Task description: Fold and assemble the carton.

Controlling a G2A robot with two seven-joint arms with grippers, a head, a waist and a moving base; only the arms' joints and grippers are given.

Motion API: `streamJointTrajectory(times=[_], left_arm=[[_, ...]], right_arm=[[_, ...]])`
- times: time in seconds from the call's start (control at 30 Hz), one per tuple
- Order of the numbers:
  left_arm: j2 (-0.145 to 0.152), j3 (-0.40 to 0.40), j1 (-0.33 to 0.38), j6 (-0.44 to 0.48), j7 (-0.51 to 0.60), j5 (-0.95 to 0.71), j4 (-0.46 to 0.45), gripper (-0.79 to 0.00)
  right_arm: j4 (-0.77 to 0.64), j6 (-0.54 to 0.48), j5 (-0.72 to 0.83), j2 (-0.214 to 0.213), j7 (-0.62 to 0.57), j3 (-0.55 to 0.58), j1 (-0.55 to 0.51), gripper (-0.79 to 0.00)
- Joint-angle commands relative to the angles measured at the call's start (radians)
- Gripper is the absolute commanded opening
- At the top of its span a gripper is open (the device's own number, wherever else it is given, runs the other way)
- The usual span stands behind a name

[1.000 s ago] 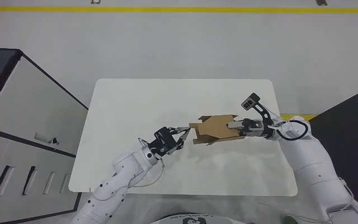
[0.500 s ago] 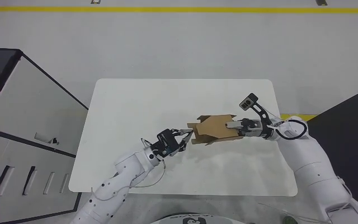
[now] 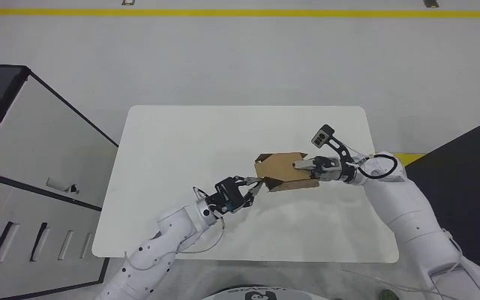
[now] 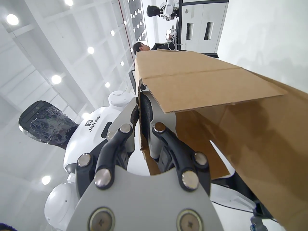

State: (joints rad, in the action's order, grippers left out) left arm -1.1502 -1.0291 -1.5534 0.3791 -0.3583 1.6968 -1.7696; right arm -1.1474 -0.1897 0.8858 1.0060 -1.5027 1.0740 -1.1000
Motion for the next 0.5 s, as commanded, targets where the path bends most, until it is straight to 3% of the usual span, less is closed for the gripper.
streamJointTrajectory(times=[0.0,0.47], left_arm=[[0.001,0.000,-0.001,0.002,-0.001,0.003,-0.002,-0.785],[0.009,0.006,-0.007,0.023,-0.009,0.047,-0.013,-0.785]], right_arm=[[0.004,0.002,-0.001,0.004,0.004,-0.008,0.005,-0.785],[-0.001,-0.002,-0.022,0.018,0.009,-0.018,0.011,-0.785]])
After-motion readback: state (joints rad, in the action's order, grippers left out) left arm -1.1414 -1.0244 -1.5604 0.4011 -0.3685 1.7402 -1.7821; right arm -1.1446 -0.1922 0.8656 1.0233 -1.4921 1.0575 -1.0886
